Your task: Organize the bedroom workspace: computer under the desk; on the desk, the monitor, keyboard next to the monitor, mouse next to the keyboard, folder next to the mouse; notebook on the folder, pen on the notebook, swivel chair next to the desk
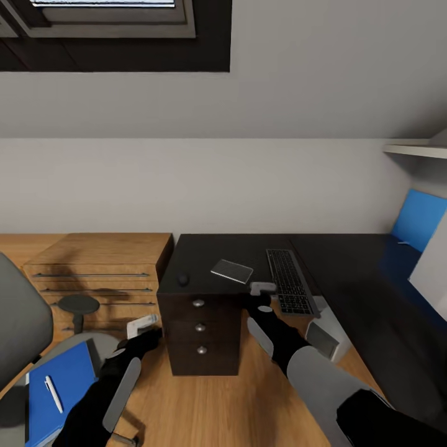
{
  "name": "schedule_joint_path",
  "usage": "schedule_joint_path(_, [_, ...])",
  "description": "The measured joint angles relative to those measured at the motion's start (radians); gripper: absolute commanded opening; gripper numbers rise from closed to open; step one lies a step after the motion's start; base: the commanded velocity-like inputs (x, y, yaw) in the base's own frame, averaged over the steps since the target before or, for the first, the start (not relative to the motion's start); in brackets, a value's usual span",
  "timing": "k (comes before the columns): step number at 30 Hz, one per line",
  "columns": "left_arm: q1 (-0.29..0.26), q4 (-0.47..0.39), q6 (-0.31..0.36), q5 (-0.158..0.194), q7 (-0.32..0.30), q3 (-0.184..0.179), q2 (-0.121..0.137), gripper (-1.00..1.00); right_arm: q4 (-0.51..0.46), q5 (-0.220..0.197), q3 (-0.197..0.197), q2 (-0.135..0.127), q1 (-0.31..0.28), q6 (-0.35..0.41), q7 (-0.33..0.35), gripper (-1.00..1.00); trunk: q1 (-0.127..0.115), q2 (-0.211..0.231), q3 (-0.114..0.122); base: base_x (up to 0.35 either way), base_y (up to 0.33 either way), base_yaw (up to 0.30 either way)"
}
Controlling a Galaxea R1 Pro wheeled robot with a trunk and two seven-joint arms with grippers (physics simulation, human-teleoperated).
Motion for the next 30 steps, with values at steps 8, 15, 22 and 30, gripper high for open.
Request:
schedule_joint_path(8, [0.0, 0.01, -0.001, -0.001, 0.002, -0.025, 0.001, 1.0, 0.003, -0.003, -0.015, 0.001, 0.002, -0.09, -0.002, 1.0, 0.0, 0.0, 0.0, 0.294, 0.0, 0.0])
schedule_joint_path(15, [0.0, 0.016, -0.001, -0.001, 0.004, -0.022, 0.004, 1.0, 0.001, -0.005, -0.012, 0.002, 0.004, -0.111, 0.002, 1.0, 0.0, 0.0, 0.0, 0.308, 0.0, 0.0])
schedule_joint_path(22, [0.0, 0.025, -0.002, -0.004, 0.007, -0.024, 0.001, 1.0, -0.001, -0.009, -0.009, 0.003, 0.008, -0.113, 0.002, 1.0, 0.0, 0.0, 0.0, 0.187, 0.0, 0.0])
schedule_joint_path(30, [0.0, 0.025, -0.002, -0.005, 0.01, -0.023, 0.001, 1.0, -0.001, -0.01, -0.006, 0.003, 0.009, -0.11, 0.002, 1.0, 0.0, 0.0, 0.0, 0.182, 0.0, 0.0])
